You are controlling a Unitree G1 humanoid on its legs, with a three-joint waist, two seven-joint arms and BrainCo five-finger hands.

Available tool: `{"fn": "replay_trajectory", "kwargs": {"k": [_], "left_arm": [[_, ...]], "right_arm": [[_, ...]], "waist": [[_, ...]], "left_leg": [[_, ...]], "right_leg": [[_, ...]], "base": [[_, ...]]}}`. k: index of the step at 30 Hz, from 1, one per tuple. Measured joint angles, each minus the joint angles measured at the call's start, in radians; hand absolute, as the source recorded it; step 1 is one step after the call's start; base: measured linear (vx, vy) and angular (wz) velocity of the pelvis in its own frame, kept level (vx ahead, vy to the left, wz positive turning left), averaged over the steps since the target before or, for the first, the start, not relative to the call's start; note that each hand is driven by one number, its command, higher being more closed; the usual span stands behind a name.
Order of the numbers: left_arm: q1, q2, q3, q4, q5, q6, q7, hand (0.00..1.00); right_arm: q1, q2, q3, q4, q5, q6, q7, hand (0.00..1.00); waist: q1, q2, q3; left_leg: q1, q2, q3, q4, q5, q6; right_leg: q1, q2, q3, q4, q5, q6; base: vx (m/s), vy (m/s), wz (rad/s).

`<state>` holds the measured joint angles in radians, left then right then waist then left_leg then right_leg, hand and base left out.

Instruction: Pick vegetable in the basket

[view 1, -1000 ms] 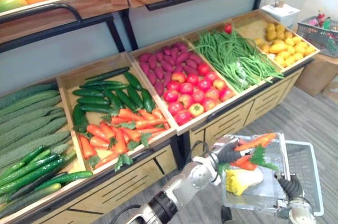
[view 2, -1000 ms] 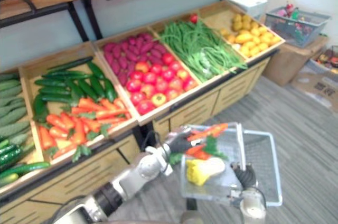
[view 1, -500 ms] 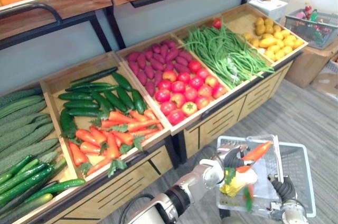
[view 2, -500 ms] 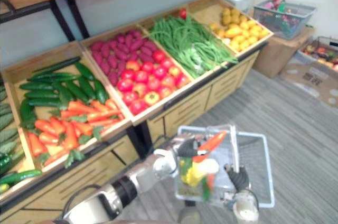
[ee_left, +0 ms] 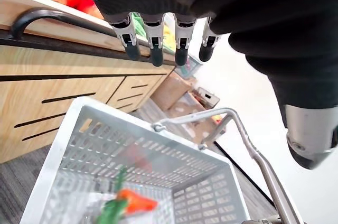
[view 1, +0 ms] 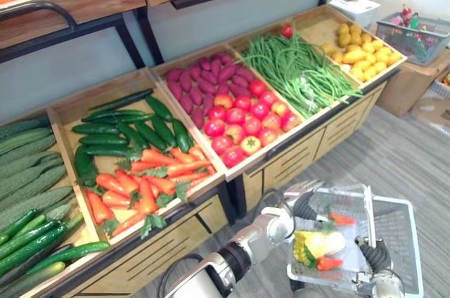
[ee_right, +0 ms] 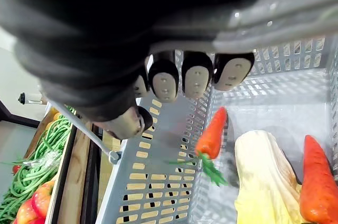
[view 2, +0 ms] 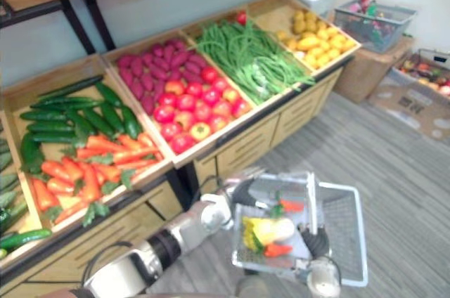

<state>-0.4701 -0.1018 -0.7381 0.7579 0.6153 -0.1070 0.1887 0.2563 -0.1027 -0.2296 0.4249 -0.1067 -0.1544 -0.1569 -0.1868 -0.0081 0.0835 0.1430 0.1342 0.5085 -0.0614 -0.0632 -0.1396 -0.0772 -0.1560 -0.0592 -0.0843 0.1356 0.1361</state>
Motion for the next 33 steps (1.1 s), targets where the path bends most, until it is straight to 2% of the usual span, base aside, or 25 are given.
{"fn": "replay_trajectory", "kwargs": {"k": [3,6,8,9,11,15,16,18,22,25,27,31,33], "left_arm": [[0.013,0.027,0.0,-0.042,0.001,-0.002,0.0,0.0],[0.087,0.097,0.0,-0.231,-0.015,-0.034,0.001,0.0],[0.181,0.163,0.011,-0.382,-0.086,-0.113,0.007,0.0],[0.251,0.199,0.035,-0.458,-0.135,-0.155,0.015,0.0],[0.373,0.247,0.109,-0.576,-0.199,-0.187,0.027,0.0],[0.605,0.335,0.299,-0.756,-0.369,-0.222,0.046,0.0],[0.651,0.352,0.347,-0.774,-0.407,-0.233,0.047,0.0],[0.722,0.368,0.394,-0.788,-0.443,-0.245,0.05,0.0],[0.834,0.374,0.441,-0.777,-0.457,-0.261,0.039,0.0],[0.897,0.336,0.494,-0.67,-0.428,-0.278,0.059,0.0],[0.914,0.292,0.564,-0.512,-0.36,-0.277,0.104,0.0],[0.938,0.277,0.655,-0.308,-0.277,-0.276,0.146,0.0],[0.925,0.255,0.723,-0.157,-0.221,-0.253,0.181,0.0]], "right_arm": [[-0.015,0.004,0.0,0.027,0.0,0.0,-0.001,1.0],[-0.017,0.003,-0.001,0.057,0.0,-0.002,-0.005,1.0],[-0.019,0.003,-0.002,0.082,0.005,-0.01,-0.009,1.0],[-0.019,0.003,-0.007,0.105,0.01,-0.025,-0.013,1.0],[-0.016,0.003,-0.019,0.131,0.013,-0.044,-0.018,1.0],[-0.005,0.001,-0.061,0.184,0.031,-0.059,-0.052,1.0],[0.001,0.0,-0.073,0.196,0.031,-0.06,-0.055,1.0],[0.0,-0.002,-0.08,0.22,0.031,-0.062,-0.058,1.0],[-0.004,-0.006,-0.088,0.256,0.031,-0.072,-0.072,1.0],[0.001,-0.019,-0.095,0.302,0.032,-0.079,-0.087,1.0],[0.002,-0.019,-0.12,0.343,0.041,-0.089,-0.105,1.0],[0.004,-0.019,-0.12,0.386,0.047,-0.1,-0.125,1.0],[0.003,-0.019,-0.128,0.416,0.048,-0.112,-0.136,1.0]], "waist": [[0.0,-0.001,0.001],[0.005,-0.003,0.002],[0.01,-0.001,0.001],[0.015,0.0,0.0],[0.027,0.002,-0.001],[0.052,0.004,-0.004],[0.064,0.004,-0.004],[0.071,0.005,-0.018],[0.089,0.008,-0.033],[0.11,0.013,-0.053],[0.112,0.008,-0.063],[0.121,0.01,-0.08],[0.139,0.012,-0.084]], "left_leg": [[-0.001,0.002,0.0,0.014,-0.01,-0.001],[-0.003,0.004,-0.003,0.015,-0.013,-0.002],[-0.001,0.007,-0.006,0.02,-0.017,-0.004],[-0.001,0.011,-0.009,0.03,-0.023,-0.004],[-0.007,0.015,-0.013,0.041,-0.03,-0.004],[-0.021,0.022,-0.053,0.068,-0.036,-0.003],[-0.022,0.022,-0.06,0.069,-0.037,-0.003],[-0.035,0.02,-0.074,0.074,-0.038,0.0],[-0.044,0.017,-0.096,0.083,-0.038,0.002],[-0.054,0.015,-0.12,0.084,-0.035,0.006],[-0.055,0.013,-0.16,0.083,-0.031,0.01],[-0.055,0.013,-0.196,0.08,-0.026,0.011],[-0.055,0.009,-0.213,0.078,-0.023,0.014]], "right_leg": [[0.001,0.0,0.0,-0.002,0.0,0.0],[0.002,0.002,-0.001,-0.002,0.0,0.0],[0.012,0.003,-0.005,-0.004,0.0,0.0],[0.017,0.005,-0.007,-0.003,-0.001,0.0],[0.017,0.005,-0.011,-0.002,-0.002,0.0],[0.022,-0.001,-0.043,0.02,-0.019,-0.001],[0.03,-0.004,-0.052,0.019,-0.02,-0.001],[0.029,-0.009,-0.062,0.019,-0.022,0.0],[0.031,-0.017,-0.083,0.022,-0.024,-0.001],[0.035,-0.021,-0.11,0.025,-0.03,-0.001],[0.054,-0.026,-0.146,0.033,-0.044,0.0],[0.075,-0.03,-0.183,0.033,-0.054,-0.001],[0.086,-0.035,-0.2,0.031,-0.055,0.001]], "base": [[0.0,-0.038,-0.01],[-0.01,-0.044,0.0],[-0.03,-0.046,0.02],[-0.02,-0.033,0.03],[-0.03,-0.044,0.05],[-0.03,-0.047,0.25],[-0.05,-0.028,0.2],[-0.04,-0.019,0.19],[-0.01,-0.015,0.17],[-0.01,-0.021,0.24],[0.0,-0.017,0.4],[-0.01,-0.016,0.3],[-0.01,0.0,0.22]]}}
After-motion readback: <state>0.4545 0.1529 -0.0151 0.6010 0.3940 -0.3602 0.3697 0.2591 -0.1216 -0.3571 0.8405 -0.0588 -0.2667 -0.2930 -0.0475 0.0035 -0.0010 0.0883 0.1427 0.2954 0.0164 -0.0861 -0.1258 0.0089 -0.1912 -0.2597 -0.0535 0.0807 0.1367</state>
